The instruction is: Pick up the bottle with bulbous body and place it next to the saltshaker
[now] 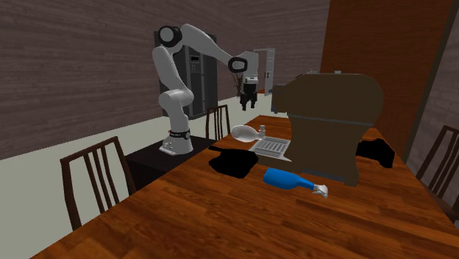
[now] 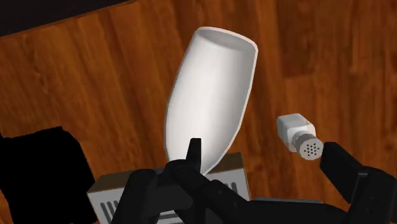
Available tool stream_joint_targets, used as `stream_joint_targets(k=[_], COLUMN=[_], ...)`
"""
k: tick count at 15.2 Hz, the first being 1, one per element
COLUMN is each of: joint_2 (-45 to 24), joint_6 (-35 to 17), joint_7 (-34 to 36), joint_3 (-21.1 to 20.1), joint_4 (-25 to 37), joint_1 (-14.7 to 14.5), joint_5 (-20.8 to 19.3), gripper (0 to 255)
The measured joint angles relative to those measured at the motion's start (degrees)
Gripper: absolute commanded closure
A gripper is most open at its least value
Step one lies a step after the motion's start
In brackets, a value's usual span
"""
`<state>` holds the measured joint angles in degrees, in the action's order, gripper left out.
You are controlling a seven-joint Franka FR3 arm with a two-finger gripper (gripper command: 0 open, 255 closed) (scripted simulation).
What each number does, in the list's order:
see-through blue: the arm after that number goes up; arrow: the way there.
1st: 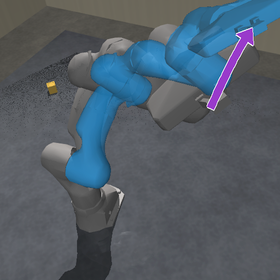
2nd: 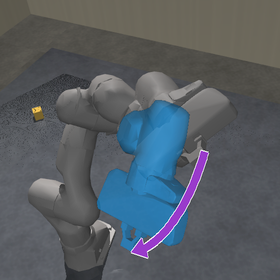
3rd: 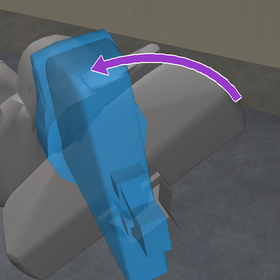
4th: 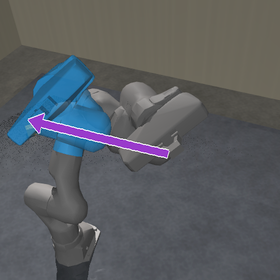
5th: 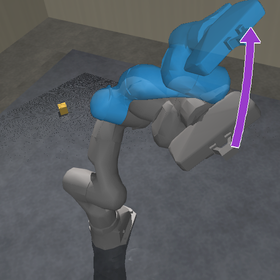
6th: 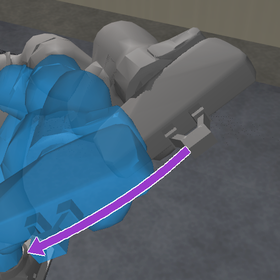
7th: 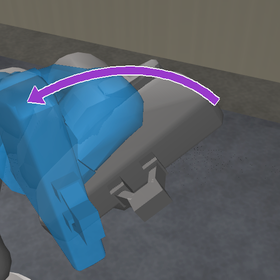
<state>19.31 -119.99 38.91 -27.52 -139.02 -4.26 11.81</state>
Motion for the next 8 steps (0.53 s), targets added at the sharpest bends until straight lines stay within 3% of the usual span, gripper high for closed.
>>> stream_joint_targets(k=[8], joint_2=[-14.9], joint_6=[-9.6], joint_7=[14.8], joint_3=[-0.3], joint_4=[4.3], joint_1=[7.2], joint_5=[-7.4], gripper=[0])
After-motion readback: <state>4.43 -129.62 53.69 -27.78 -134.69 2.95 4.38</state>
